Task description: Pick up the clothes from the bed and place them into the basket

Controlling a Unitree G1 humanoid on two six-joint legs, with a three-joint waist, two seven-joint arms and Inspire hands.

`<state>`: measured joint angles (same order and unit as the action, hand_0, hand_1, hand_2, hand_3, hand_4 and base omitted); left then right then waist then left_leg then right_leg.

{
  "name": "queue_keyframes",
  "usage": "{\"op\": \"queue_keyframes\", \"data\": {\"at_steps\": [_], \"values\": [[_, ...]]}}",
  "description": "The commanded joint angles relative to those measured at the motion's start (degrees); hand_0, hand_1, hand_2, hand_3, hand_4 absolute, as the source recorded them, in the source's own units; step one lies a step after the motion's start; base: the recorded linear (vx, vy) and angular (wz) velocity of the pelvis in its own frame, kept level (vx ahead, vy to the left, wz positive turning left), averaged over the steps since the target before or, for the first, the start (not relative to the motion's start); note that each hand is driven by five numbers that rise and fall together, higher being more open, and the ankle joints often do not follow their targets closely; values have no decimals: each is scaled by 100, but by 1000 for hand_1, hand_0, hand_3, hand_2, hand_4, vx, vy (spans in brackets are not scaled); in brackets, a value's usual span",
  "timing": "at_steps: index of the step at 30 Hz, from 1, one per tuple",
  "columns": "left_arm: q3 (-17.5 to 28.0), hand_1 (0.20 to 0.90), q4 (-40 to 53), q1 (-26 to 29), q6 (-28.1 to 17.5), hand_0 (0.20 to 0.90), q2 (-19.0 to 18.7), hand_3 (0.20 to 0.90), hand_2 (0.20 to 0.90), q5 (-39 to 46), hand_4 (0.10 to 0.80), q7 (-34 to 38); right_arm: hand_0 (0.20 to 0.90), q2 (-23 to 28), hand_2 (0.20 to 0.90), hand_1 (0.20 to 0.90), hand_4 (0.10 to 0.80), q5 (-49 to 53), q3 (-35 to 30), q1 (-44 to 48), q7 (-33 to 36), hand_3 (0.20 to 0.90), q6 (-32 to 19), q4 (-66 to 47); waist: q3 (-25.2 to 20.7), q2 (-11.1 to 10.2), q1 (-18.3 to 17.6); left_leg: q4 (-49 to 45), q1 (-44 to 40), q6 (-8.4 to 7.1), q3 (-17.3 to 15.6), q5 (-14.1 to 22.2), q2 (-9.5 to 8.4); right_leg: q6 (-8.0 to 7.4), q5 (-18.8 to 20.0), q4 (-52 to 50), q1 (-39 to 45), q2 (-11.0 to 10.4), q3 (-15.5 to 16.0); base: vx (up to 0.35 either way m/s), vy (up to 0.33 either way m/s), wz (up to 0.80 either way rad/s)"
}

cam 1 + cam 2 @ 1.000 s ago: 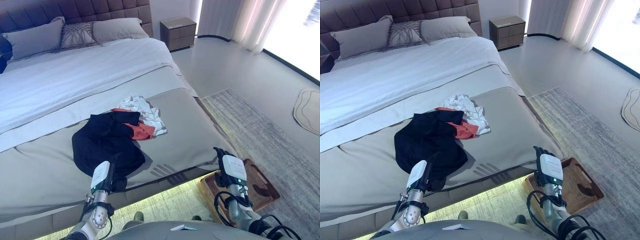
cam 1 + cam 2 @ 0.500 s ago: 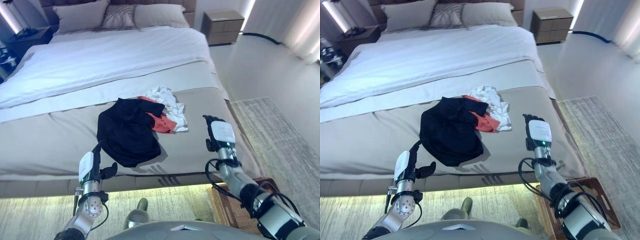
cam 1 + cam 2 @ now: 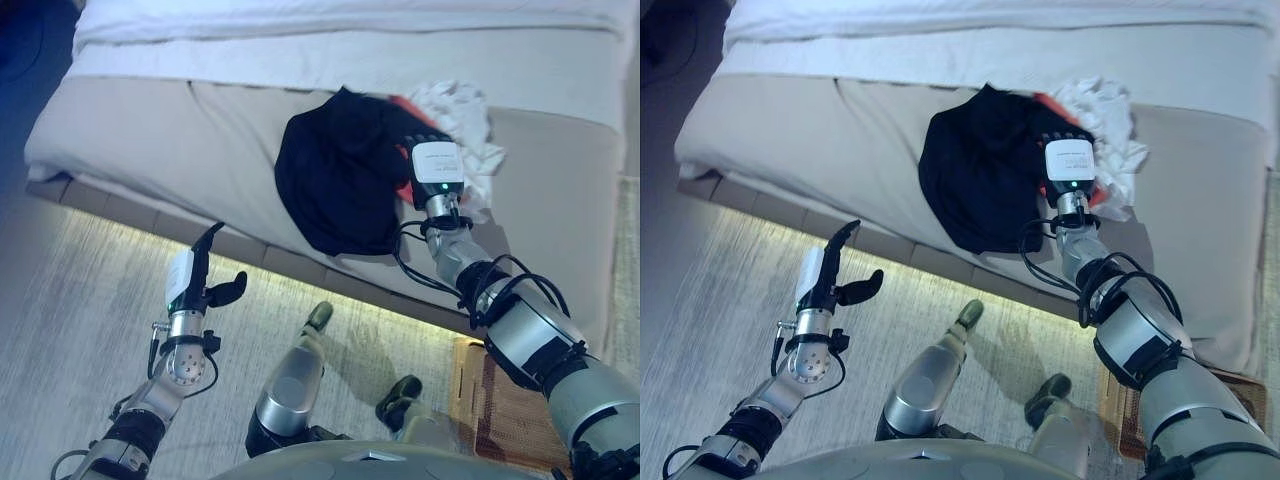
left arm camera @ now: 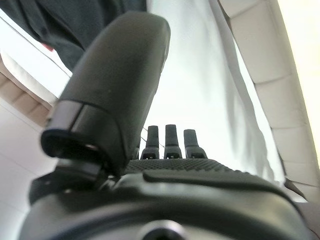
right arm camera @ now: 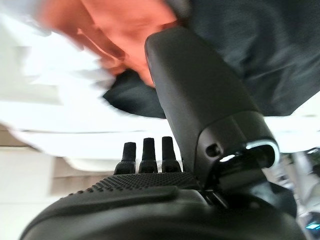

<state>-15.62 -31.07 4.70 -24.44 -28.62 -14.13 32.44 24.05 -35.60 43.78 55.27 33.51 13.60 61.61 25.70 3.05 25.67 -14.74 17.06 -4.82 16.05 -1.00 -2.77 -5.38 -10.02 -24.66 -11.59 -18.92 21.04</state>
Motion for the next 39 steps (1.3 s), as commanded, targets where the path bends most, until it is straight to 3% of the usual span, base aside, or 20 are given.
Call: {"op": "queue_keyframes", "data": {"at_steps": [1,6,9,12,21,22,23,25,39], "values": [[147,900,653,59,-496,900,-575,900,900,289,800,423,900,72,900,900,800,-271,89,891,411,900,45,-223,79,-124,149,-1114,661,320,-38,645,-120,237,-165,-606,290,-191,-277,-69,54,19],[153,900,1140,20,-626,900,-665,900,900,546,800,493,900,181,900,900,800,-332,257,1470,263,900,214,82,409,19,324,-2170,1551,522,-4,932,-571,223,-440,-1884,-658,-396,-457,-63,74,18],[139,900,1278,17,-645,900,-695,900,900,610,800,498,900,172,900,900,800,-329,298,1609,235,900,281,177,410,57,358,-2418,1819,556,10,973,-646,229,-465,-2118,-953,-405,-512,-43,47,16],[68,900,1571,42,-785,900,-725,900,900,741,800,574,900,246,900,900,800,-233,512,2082,45,900,293,435,410,227,403,-2954,2509,650,4,1034,-797,255,-506,-2597,-1682,-381,-629,-94,79,6],[47,900,1927,127,-893,900,-710,900,900,907,800,677,900,286,900,900,800,56,868,2593,-485,900,99,737,410,423,447,-3706,3457,794,-110,1139,-979,346,-699,-3314,-2729,-263,-810,-50,60,6],[64,900,1942,134,-887,900,-736,900,900,942,800,677,792,291,792,792,674,120,891,2606,-567,774,99,744,410,411,449,-3846,3556,812,-128,1187,-988,362,-723,-3390,-2818,-238,-807,-17,2,-5],[64,900,1942,134,-887,900,-736,900,900,942,800,677,792,291,792,792,674,120,891,2606,-567,774,99,744,410,411,449,-3846,3556,812,-128,1187,-988,362,-723,-3390,-2818,-238,-807,-16,-8,-6],[122,900,1962,150,-892,900,-753,900,900,990,800,638,300,278,300,300,100,158,888,2632,-640,200,109,749,410,409,453,-3959,3625,826,-146,1229,-982,376,-749,-3490,-2915,-219,-808,-10,-11,-4],[238,900,2036,112,-847,900,-825,900,900,1067,800,547,300,464,300,300,100,358,737,2633,-657,200,497,729,410,331,337,-4065,3273,815,-274,1414,-846,438,-767,-3427,-2592,-112,-816,7,-14,2]]}}
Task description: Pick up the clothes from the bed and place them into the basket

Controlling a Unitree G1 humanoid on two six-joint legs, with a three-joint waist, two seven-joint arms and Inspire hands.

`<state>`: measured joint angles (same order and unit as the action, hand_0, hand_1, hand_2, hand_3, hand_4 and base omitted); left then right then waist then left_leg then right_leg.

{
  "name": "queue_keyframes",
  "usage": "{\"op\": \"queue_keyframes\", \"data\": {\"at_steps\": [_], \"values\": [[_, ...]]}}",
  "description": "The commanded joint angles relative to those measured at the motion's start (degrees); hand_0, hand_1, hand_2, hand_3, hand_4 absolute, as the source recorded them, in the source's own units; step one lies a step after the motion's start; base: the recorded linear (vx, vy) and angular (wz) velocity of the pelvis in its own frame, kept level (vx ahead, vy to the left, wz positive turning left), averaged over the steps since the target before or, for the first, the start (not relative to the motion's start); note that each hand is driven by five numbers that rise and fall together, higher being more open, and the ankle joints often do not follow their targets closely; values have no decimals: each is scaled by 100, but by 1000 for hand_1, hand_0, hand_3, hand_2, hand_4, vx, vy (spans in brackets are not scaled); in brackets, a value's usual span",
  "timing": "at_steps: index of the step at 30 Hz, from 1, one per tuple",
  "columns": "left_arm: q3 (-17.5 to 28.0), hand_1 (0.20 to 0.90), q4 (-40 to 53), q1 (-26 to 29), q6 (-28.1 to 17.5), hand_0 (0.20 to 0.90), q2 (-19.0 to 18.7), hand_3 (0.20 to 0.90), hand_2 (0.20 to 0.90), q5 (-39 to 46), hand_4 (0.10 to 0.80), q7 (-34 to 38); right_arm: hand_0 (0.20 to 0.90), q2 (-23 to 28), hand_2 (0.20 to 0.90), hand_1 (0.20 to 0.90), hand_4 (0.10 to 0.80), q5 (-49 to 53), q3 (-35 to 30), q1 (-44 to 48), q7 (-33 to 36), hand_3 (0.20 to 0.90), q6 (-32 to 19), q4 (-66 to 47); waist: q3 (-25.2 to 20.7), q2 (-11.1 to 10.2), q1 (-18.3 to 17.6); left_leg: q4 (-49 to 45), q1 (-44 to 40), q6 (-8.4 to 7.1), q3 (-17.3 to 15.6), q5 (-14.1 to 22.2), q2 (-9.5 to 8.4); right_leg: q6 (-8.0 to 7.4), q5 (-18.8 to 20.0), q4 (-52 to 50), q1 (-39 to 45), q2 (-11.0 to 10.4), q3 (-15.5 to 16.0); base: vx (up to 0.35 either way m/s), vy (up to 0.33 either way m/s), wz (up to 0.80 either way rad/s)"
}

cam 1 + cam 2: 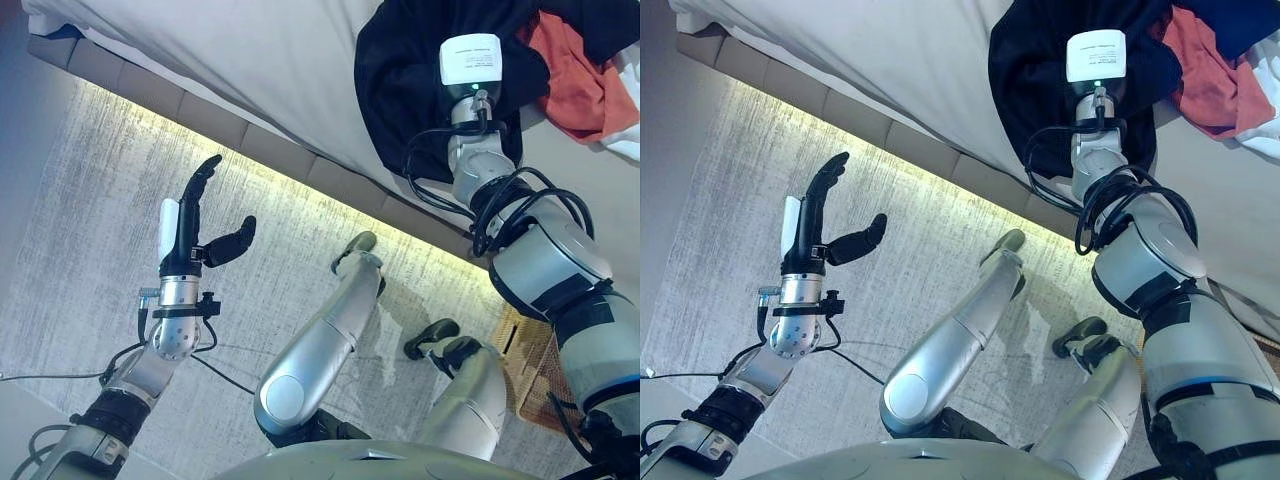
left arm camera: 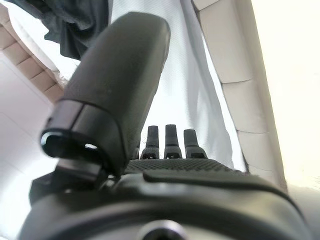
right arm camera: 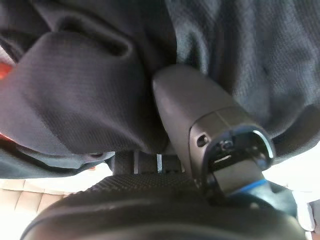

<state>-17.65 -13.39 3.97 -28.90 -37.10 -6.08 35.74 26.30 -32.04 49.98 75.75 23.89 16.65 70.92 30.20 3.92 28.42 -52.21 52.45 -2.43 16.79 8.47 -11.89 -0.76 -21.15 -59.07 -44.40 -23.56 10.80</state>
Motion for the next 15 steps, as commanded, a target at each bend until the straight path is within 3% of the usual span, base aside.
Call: {"op": "queue_keyframes", "data": {"at_steps": [1,9,15], "values": [[441,900,276,188,-382,900,24,900,900,276,800,203,300,259,300,300,100,24,121,581,323,200,204,-216,-40,233,52,-301,-331,571,-353,476,77,-26,358,49,754,344,210,17,-26,3],[440,900,199,351,-213,900,42,900,900,345,800,122,300,331,300,300,100,282,9,490,837,200,237,-480,-40,66,-85,221,-1269,504,-459,506,251,-98,550,697,1742,240,272,22,-19,-17],[382,900,115,467,89,900,73,900,900,433,800,-59,300,439,300,300,100,569,-366,301,1525,200,-153,-872,-264,-139,-236,807,-1911,462,-535,467,463,-201,832,1424,2440,212,342,32,-14,-27]]}}
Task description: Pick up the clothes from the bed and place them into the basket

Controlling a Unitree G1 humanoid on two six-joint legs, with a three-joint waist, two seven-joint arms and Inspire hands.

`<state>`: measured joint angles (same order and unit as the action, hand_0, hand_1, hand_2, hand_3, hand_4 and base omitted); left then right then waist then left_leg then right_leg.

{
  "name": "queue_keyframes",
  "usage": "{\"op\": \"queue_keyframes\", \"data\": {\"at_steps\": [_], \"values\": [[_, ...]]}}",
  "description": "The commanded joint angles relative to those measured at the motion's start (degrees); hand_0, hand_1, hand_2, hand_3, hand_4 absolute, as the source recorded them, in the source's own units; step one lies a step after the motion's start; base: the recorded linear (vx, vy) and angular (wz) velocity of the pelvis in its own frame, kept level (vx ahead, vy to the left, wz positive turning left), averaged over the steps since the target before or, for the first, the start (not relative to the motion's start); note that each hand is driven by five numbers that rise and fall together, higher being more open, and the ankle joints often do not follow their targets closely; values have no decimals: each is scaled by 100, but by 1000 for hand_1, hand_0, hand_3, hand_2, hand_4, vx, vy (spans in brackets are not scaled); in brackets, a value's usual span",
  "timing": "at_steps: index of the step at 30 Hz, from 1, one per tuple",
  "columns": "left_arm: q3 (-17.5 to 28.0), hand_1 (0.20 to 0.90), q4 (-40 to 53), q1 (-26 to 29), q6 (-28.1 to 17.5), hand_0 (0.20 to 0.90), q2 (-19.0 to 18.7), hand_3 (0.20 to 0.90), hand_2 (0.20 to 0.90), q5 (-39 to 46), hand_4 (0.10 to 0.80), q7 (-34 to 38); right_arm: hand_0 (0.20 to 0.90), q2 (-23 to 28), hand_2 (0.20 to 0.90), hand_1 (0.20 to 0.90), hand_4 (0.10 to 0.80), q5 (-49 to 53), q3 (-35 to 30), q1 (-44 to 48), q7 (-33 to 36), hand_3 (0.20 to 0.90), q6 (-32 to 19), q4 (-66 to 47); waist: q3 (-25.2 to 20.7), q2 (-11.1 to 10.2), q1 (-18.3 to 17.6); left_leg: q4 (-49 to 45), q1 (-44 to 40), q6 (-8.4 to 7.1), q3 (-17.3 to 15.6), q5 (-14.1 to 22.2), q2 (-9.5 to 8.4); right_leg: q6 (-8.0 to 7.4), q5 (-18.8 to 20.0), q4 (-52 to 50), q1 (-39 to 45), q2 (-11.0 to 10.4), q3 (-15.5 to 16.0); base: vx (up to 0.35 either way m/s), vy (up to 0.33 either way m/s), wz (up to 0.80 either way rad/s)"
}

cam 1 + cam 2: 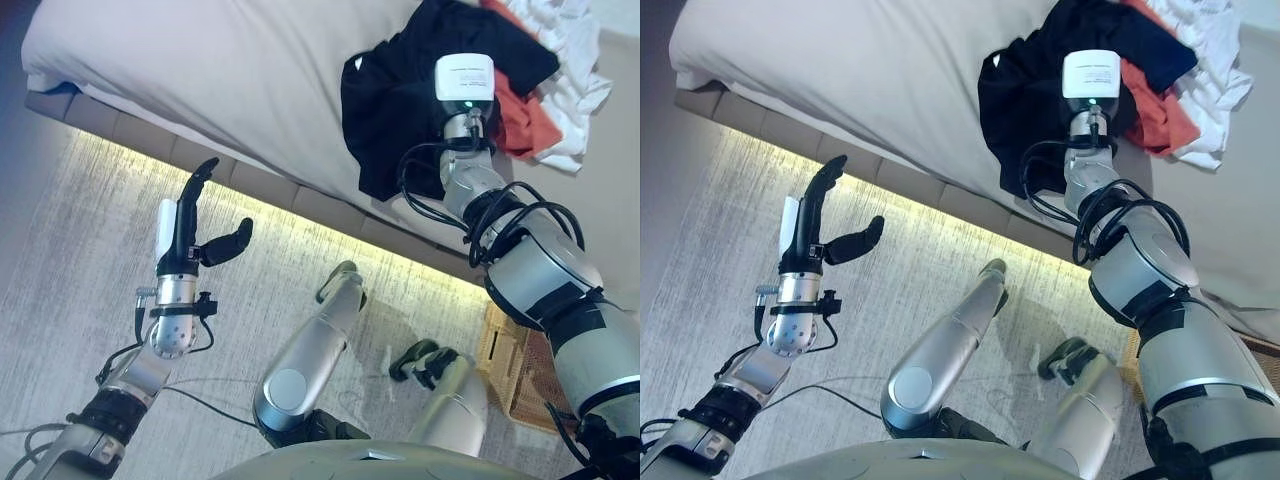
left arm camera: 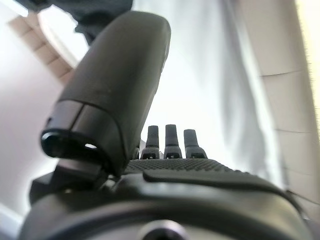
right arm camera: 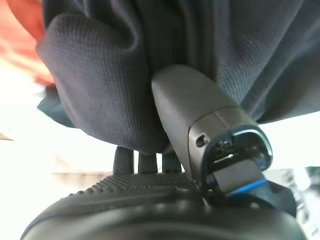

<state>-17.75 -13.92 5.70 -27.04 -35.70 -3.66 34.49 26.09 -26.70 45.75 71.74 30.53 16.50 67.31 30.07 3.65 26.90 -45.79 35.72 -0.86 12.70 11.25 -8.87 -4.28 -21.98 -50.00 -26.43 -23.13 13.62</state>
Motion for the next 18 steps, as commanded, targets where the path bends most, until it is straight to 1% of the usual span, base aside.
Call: {"op": "queue_keyframes", "data": {"at_steps": [1,2,4,5,8,9,10,11,14,15,16,17,18], "values": [[384,900,181,297,-39,900,-65,900,900,169,800,46,300,498,300,300,100,87,9,660,897,200,-198,-604,-296,-147,-108,278,-341,298,-129,172,197,128,985,652,755,171,76,103,-53,-27],[343,900,187,299,105,900,-64,900,900,150,800,40,300,636,300,300,100,178,-50,574,893,200,-252,-910,-424,-238,-179,586,-608,280,-131,115,298,90,1090,982,1018,185,94,101,-50,-14],[340,900,201,286,227,900,-80,900,900,170,800,10,300,786,300,300,100,325,-124,495,1002,200,-282,-1203,-545,-314,-264,903,-866,251,-145,39,408,58,1187,1334,1267,216,109,100,-53,-22],[346,900,191,282,338,900,-84,900,900,219,800,-21,300,921,300,300,100,425,-171,459,966,200,-285,-1448,-651,-362,-337,1145,-1054,215,-150,-34,498,46,1231,1587,1442,274,94,89,-53,-27],[324,900,158,232,485,900,-67,900,900,244,800,-144,300,1204,300,300,100,631,-304,433,1026,200,-368,-1806,-872,-439,-466,1665,-1454,116,-184,-184,675,33,1334,2200,1848,371,136,56,-37,-28],[302,900,135,236,513,900,-52,900,900,244,800,-196,300,1299,300,300,100,718,-326,449,1063,200,-395,-1854,-938,-448,-509,1848,-1509,108,-205,-377,701,58,1490,2393,1917,375,201,7,-9,-16],[297,900,120,228,538,900,-39,900,900,239,800,-220,300,1356,300,300,100,755,-346,457,1035,200,-404,-1903,-987,-460,-536,1960,-1591,86,-215,-409,734,55,1507,2544,1999,395,207,26,-12,-10],[296,900,127,193,631,900,-16,900,900,217,800,-322,300,1537,300,300,100,984,-386,473,1038,200,-390,-2093,-1125,-496,-605,2270,-1850,32,-249,-495,828,36,1573,2873,2226,439,227,97,-34,-6],[300,900,126,85,725,900,16,900,900,216,800,-449,300,1807,300,300,100,1136,-509,465,1017,200,-389,-2385,-1339,-529,-732,2732,-2277,-48,-319,-634,980,7,1665,3345,2569,524,226,109,-11,-10],[295,900,103,57,799,900,27,900,900,242,800,-517,300,1948,300,300,100,1163,-574,469,987,200,-424,-2493,-1485,-556,-812,2944,-2441,-77,-362,-709,1039,-20,1723,3550,2687,562,210,76,6,-18],[294,900,103,57,799,900,27,900,900,242,800,-518,300,1950,300,300,100,1163,-576,466,986,200,-424,-2496,-1485,-555,-812,2960,-2450,-77,-361,-717,1041,-19,1731,3565,2697,565,214,92,12,-18],[273,900,40,43,838,900,53,900,900,256,800,-576,300,2080,300,300,100,1215,-604,507,974,200,-448,-2562,-1605,-571,-884,3125,-2606,-111,-403,-776,1098,-40,1790,3718,2794,602,184,52,3,-16],[268,900,23,39,840,900,62,900,900,253,800,-601,300,2118,300,300,100,1254,-609,518,1008,200,-441,-2582,-1639,-576,-906,3176,-2648,-119,-411,-799,1113,-45,1815,3763,2820,615,181,101,2,-19]]}}
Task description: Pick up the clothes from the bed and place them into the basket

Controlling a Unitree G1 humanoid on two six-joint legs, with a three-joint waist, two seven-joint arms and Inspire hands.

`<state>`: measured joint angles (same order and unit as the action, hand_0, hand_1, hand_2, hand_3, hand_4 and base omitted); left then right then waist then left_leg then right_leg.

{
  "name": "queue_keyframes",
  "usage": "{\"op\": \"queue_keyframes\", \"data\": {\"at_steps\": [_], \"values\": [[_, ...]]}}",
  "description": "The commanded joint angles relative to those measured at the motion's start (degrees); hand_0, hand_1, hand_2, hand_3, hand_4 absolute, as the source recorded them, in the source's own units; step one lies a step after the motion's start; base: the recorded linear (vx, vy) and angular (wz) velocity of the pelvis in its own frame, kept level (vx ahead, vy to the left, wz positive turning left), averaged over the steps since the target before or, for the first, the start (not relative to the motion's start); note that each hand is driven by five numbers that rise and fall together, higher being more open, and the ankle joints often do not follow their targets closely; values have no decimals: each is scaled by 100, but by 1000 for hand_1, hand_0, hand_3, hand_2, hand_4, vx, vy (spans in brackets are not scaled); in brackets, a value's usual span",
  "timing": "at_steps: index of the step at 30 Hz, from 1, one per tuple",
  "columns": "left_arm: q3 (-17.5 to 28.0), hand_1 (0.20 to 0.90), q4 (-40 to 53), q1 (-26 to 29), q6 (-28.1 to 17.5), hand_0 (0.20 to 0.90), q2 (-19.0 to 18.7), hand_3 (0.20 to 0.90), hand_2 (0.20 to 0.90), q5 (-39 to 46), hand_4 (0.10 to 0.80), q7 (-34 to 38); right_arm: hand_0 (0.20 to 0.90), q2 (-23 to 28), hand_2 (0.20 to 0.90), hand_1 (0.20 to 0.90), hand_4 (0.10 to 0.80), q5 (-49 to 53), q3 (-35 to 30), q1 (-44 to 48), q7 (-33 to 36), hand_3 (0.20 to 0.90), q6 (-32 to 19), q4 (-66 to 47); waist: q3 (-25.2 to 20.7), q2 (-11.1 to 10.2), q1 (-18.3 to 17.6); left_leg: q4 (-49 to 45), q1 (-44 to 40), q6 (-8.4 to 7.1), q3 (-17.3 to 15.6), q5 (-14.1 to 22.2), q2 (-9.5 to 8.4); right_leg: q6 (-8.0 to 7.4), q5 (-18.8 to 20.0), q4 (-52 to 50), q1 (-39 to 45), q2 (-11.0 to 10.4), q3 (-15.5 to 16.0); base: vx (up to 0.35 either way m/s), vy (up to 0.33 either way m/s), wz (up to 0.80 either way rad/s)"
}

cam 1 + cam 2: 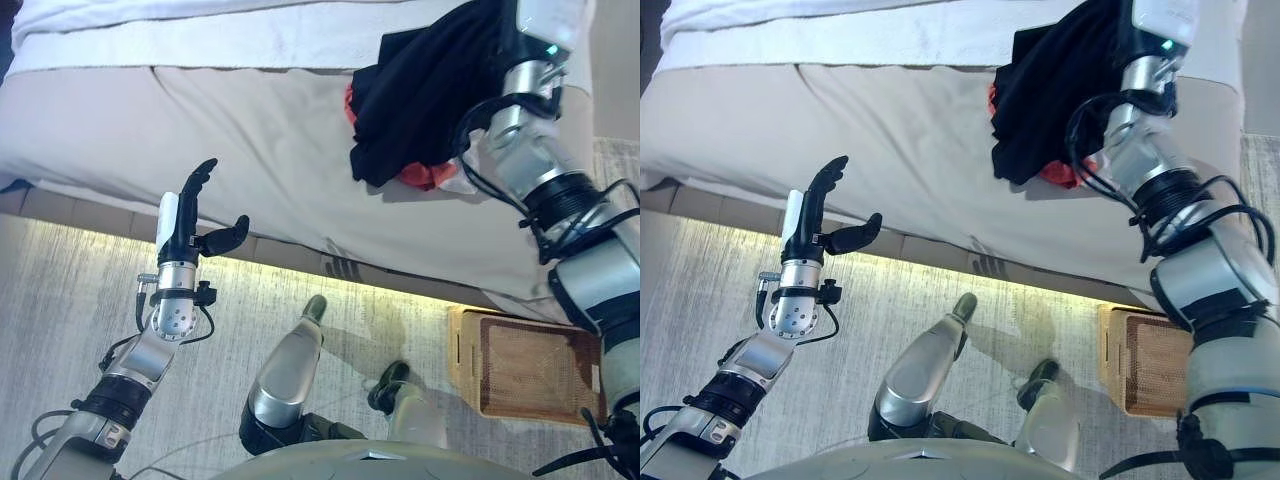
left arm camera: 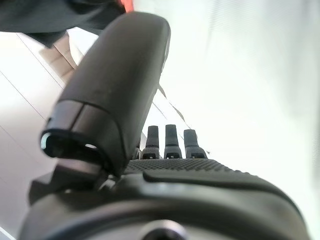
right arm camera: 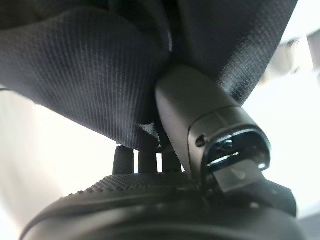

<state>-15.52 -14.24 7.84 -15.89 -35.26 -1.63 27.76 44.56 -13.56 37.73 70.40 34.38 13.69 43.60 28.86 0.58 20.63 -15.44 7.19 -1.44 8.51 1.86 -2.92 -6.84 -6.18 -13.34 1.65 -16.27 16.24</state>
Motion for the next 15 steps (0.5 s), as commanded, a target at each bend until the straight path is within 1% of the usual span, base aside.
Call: {"op": "queue_keyframes", "data": {"at_steps": [1,4,7,9,10,15], "values": [[14,900,-19,-196,-237,900,17,900,900,77,800,38,300,403,300,300,100,46,171,698,576,200,-176,-253,-1642,-297,-355,314,51,-87,-41,90,583,188,294,243,92,-21,-118,100,-7,-13],[-56,900,-209,-217,-200,900,37,900,900,129,800,-30,300,654,300,300,100,300,152,829,528,200,-209,-175,-1924,-357,-535,694,-263,-146,-156,-34,697,140,424,529,239,88,-193,112,-11,-13],[-148,900,-471,-207,-239,900,62,900,900,187,800,-139,300,938,300,300,100,334,151,977,466,200,-241,-115,-2163,-393,-739,1154,-588,-226,-314,-183,832,82,554,859,387,203,-295,81,-16,-21],[-171,900,-522,-214,-252,900,72,900,900,179,800,-184,300,1028,300,300,100,363,173,1011,462,200,-235,-127,-2216,-400,-789,1291,-684,-250,-364,-235,870,63,600,961,430,234,-322,46,-11,-21],[-207,900,-602,-217,-259,900,71,900,900,196,800,-187,300,1135,300,300,100,424,188,1054,438,200,-295,-135,-2286,-409,-872,1453,-790,-280,-428,-288,922,34,647,1082,458,278,-359,59,-9,-24],[-311,900,-813,-118,-231,900,101,900,900,253,800,-200,300,1458,300,300,100,512,-56,947,448,200,-422,-145,-2465,-400,-1164,1999,-1100,-375,-672,-469,1063,-10,826,1491,531,425,-537,43,-15,-26]]}}
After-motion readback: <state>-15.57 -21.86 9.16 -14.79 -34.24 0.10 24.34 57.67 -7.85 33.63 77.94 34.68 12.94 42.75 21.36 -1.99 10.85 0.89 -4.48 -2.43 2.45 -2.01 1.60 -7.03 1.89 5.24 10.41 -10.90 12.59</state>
